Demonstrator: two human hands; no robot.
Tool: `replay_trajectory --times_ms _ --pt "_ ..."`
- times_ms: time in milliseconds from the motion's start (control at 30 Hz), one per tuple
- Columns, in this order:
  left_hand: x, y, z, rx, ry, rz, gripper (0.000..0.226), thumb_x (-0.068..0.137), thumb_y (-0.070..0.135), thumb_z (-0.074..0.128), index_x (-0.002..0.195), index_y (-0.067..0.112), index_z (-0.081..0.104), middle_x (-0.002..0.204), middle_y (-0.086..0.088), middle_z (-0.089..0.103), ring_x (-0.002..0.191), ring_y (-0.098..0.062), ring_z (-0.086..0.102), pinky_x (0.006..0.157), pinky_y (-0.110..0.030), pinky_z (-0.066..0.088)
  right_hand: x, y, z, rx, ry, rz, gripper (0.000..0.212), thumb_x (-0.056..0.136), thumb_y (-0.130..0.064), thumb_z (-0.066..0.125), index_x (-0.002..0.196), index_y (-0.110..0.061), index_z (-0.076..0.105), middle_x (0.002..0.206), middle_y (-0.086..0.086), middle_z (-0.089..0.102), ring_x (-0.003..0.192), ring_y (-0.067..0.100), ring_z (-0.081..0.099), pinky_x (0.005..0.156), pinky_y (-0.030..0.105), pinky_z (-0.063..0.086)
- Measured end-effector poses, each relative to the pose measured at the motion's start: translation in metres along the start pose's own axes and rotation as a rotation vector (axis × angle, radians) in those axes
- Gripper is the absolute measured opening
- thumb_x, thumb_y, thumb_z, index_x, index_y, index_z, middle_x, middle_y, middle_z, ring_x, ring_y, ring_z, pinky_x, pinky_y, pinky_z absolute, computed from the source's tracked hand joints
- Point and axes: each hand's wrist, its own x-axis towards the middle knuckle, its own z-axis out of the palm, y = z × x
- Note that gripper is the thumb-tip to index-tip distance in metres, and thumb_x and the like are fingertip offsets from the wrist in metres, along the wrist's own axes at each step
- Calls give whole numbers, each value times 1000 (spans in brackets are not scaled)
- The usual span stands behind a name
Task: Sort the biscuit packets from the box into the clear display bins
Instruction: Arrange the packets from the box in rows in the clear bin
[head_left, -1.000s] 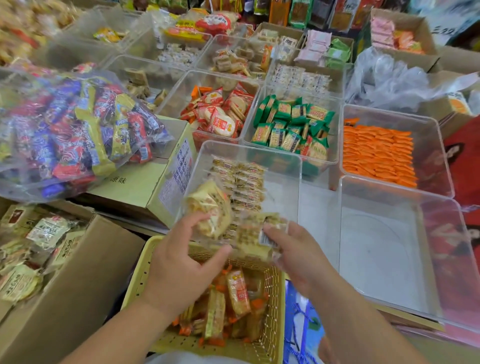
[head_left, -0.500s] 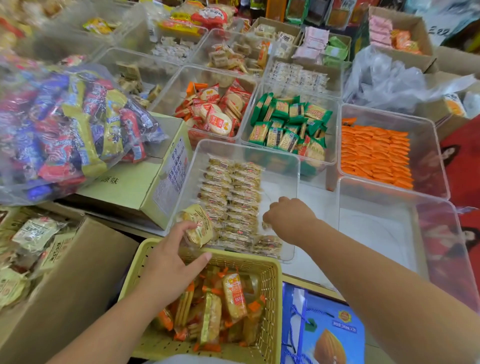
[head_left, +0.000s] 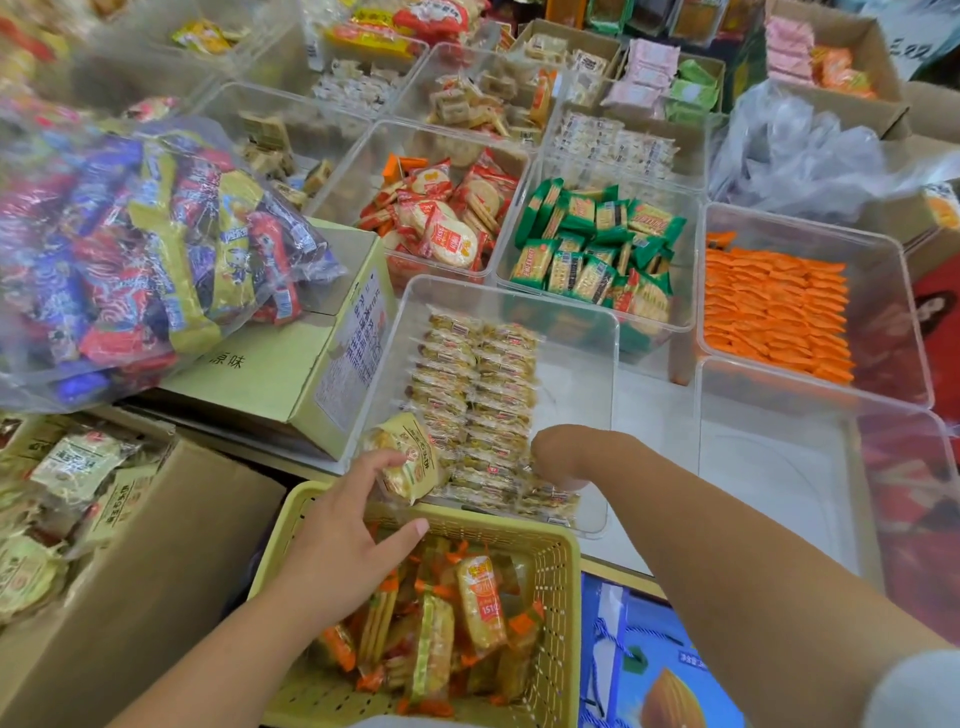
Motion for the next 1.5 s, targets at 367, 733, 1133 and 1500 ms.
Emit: replay_trajectory --times_ms 367,733,1133,1500 --pt "3 -3 -3 -1 -18 19 65 81 49 81 124 69 37 112 30 52 90 -1 59 71 -19 42 4 -16 8 32 -37 121 36 86 15 55 58 -8 49 61 5 42 52 16 38 61 27 41" --pt "-10 34 -5 142 -46 207 59 85 59 66 128 73 28 123 31 49 91 9 55 76 -24 48 -87 -59 -9 1388 567 -25 46 101 -58 46 137 -32 58 137 -4 62 117 15 64 101 42 53" --pt "-9 58 13 521 -226 758 30 88 48 62 114 37 73 167 -8 29 150 -30 38 118 -59 33 -105 -60 17 2128 374 -176 10 93 -24 70 96 -27 80 100 9 77 85 22 75 65 39 60" --pt "28 18 -5 718 -71 49 95 79 89 43 152 30 37 168 -8 25 154 -29 22 125 -56 16 -87 16 -5 876 955 222 28 85 -11 69 101 -32 61 93 -5 69 83 23 62 68 33 51"
